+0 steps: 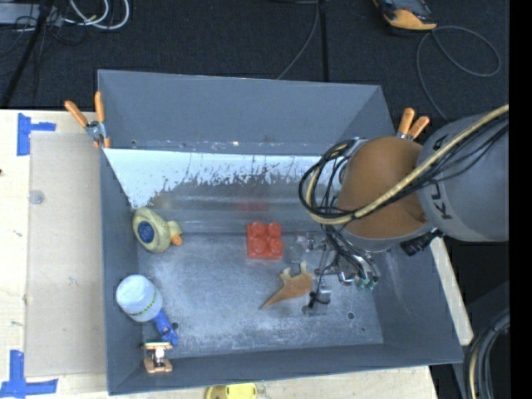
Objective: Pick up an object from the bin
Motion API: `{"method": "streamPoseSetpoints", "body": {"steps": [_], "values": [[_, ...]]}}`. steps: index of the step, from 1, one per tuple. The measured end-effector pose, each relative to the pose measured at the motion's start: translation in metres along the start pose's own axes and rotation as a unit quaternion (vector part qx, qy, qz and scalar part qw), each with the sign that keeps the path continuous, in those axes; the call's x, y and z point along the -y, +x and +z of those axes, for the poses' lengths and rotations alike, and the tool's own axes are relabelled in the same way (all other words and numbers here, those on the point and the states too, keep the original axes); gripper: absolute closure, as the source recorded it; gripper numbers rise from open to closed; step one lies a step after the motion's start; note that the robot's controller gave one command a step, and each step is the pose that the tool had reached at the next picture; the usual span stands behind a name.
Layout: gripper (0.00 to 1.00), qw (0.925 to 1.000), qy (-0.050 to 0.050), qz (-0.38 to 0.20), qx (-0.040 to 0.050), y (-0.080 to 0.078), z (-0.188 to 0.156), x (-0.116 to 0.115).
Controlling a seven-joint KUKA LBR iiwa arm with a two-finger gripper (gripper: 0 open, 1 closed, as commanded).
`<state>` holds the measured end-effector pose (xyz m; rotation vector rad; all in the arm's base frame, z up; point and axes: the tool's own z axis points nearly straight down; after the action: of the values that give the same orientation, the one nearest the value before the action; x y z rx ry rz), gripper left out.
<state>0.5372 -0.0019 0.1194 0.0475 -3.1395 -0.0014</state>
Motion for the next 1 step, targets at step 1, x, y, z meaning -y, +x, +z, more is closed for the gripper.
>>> {"method": "streamPoseSetpoints", "body": {"steps": [1], "values": [[0.00,0.9957,-0.001,-0.093,-0.0031,0.0083,0.0422,0.0032]]}}
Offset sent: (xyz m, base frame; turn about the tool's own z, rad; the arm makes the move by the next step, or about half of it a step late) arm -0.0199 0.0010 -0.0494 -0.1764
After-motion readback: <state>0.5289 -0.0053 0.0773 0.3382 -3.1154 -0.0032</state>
